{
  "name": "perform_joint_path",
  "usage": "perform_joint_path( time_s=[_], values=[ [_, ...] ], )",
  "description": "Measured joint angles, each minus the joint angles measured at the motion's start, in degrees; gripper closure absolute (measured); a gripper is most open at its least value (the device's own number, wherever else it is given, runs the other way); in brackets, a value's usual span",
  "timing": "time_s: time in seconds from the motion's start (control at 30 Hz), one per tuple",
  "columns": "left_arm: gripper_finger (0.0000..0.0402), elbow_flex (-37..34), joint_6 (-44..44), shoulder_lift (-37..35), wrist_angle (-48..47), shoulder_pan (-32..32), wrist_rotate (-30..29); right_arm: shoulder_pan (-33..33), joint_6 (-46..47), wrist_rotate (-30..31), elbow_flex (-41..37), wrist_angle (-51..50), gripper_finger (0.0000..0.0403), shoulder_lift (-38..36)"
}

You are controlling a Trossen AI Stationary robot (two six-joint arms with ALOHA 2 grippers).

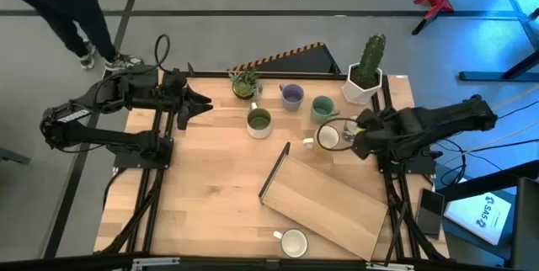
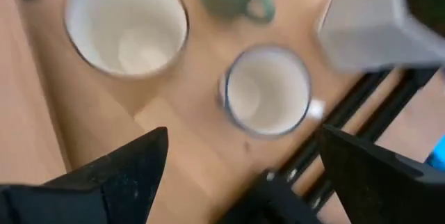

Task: Place coffee mugs
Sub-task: Put the yellow mug on the shelf

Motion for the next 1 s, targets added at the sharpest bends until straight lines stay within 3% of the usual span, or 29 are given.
perform_joint_path(
  time_s=[0.07,0.23,0.43,0.57,0.77,0.87,1.0],
  values=[
    [0.0263,0.00,0.27,0.02,-0.32,0.00,-0.01,0.02,-4.40,-1.23,-2.55,4.56,0.0047,0.01],
    [0.0263,0.00,1.32,-0.01,-1.10,0.00,1.19,-0.17,-26.64,-2.18,-5.02,23.29,0.0047,1.51],
    [0.0263,0.00,2.55,-0.07,-2.06,0.00,3.45,-4.15,-43.87,-5.75,-4.99,29.53,0.0047,8.82],
    [0.0263,0.00,2.97,-0.34,-4.39,0.00,3.58,-7.22,-49.32,-10.23,-4.99,29.16,0.0047,13.44],
    [0.0263,0.00,3.01,-0.95,-4.92,0.00,2.61,-8.37,-53.31,-11.18,-4.99,29.23,0.0053,16.47],
    [0.0263,0.00,3.05,-1.00,-4.93,-0.01,2.59,-8.25,-53.92,-11.19,-5.10,29.01,0.0083,17.08],
    [0.0263,0.00,3.47,-0.96,-4.96,0.00,2.33,-8.22,-53.99,-9.92,-5.14,28.23,0.0155,17.44]
  ],
)
